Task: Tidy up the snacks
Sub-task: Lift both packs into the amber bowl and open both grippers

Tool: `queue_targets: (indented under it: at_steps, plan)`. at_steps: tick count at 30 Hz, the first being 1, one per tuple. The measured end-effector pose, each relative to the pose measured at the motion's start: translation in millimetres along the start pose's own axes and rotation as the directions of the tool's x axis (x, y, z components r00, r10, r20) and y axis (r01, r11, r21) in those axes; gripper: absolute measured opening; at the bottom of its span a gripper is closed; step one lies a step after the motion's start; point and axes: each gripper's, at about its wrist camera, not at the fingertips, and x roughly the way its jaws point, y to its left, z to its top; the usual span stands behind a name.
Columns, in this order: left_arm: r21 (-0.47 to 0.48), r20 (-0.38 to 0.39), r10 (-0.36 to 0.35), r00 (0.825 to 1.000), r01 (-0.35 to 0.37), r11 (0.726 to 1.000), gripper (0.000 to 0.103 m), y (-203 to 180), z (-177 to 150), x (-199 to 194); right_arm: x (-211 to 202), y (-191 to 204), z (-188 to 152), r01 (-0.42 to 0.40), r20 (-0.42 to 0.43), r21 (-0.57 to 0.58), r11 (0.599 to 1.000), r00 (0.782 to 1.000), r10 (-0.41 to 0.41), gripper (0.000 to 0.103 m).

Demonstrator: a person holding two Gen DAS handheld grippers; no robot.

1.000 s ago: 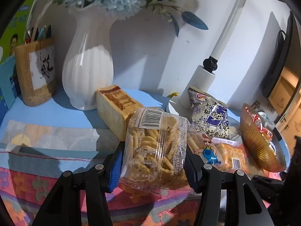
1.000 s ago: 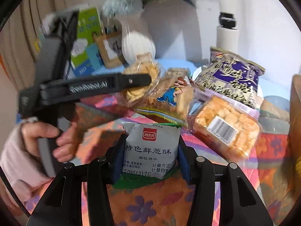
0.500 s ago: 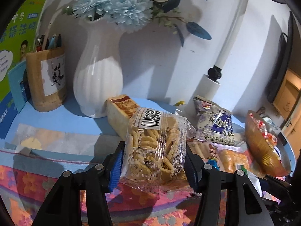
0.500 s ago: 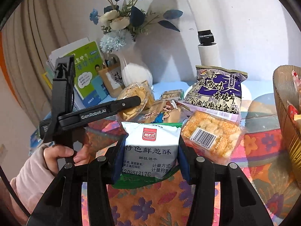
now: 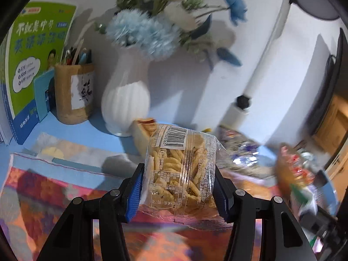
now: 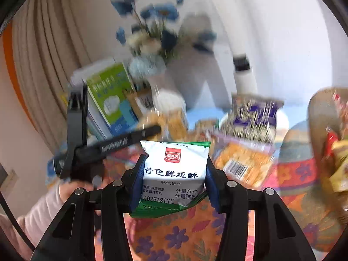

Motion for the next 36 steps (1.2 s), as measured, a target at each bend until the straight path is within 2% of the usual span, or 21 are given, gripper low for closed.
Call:
queue_targets:
  at_steps: [3,8,12,16,17,18,19,20,21,23,25,30,36]
  plan:
    - [0.018,0.008,-0.031,0.999,0.031,0.999,0.055,-33.6,21.5,-11.7,-34.8,-5.9,28.1,0.025,0.073,-0.002,1.000,0.997,-0.025,0.048]
    - [0.078,-0.009,-0.113,0.994,0.113,0.991,0.055,-105.2,56.6,-9.3,-86.8,-41.9,81.4,0.154,0.129,0.006,0.988,0.980,-0.154,0.048]
    - [0.144,-0.054,-0.191,0.980,0.196,0.970,0.055,-171.2,62.6,8.9,-113.9,-80.8,101.2,0.257,0.122,0.064,0.964,0.957,-0.263,0.048]
    - [0.183,-0.121,-0.244,0.962,0.263,0.947,0.056,-221.4,53.7,37.3,-129.1,-124.4,98.2,0.348,0.072,0.138,0.927,0.930,-0.360,0.051]
    - [0.190,-0.141,-0.248,0.958,0.272,0.943,0.061,-230.7,50.3,44.9,-129.7,-133.5,94.7,0.366,0.051,0.154,0.918,0.925,-0.377,0.053]
    - [0.199,-0.161,-0.238,0.958,0.267,0.943,0.066,-238.7,46.7,53.1,-132.8,-140.8,91.3,0.389,0.030,0.167,0.906,0.917,-0.399,0.071]
    - [0.208,-0.181,-0.213,0.960,0.249,0.946,0.084,-245.3,43.6,61.7,-133.0,-149.0,87.2,0.421,0.007,0.182,0.888,0.903,-0.430,0.091]
    - [0.208,-0.188,-0.196,0.962,0.234,0.950,0.095,-248.4,41.7,66.0,-133.9,-156.2,83.4,0.452,-0.010,0.200,0.869,0.888,-0.460,0.093]
    - [0.203,-0.189,-0.188,0.964,0.226,0.953,0.097,-247.4,40.1,69.3,-136.9,-161.4,79.9,0.462,-0.011,0.218,0.860,0.882,-0.471,0.093]
    - [0.192,-0.196,-0.189,0.962,0.227,0.955,0.097,-244.1,38.3,71.1,-142.8,-168.2,75.4,0.451,-0.013,0.243,0.859,0.887,-0.462,0.093]
    - [0.192,-0.200,-0.155,0.968,0.194,0.962,0.097,-235.4,37.3,73.1,-144.4,-170.1,75.7,0.453,-0.016,0.264,0.851,0.885,-0.466,0.093]
    - [0.187,-0.163,-0.099,0.982,0.129,0.974,0.097,-201.6,47.9,63.9,-133.4,-149.1,87.5,0.430,-0.004,0.242,0.870,0.897,-0.443,0.093]
    - [0.148,-0.104,-0.012,0.994,0.028,0.989,0.097,-138.3,68.4,44.7,-82.3,-91.2,101.2,0.371,-0.002,0.133,0.919,0.928,-0.374,0.094]
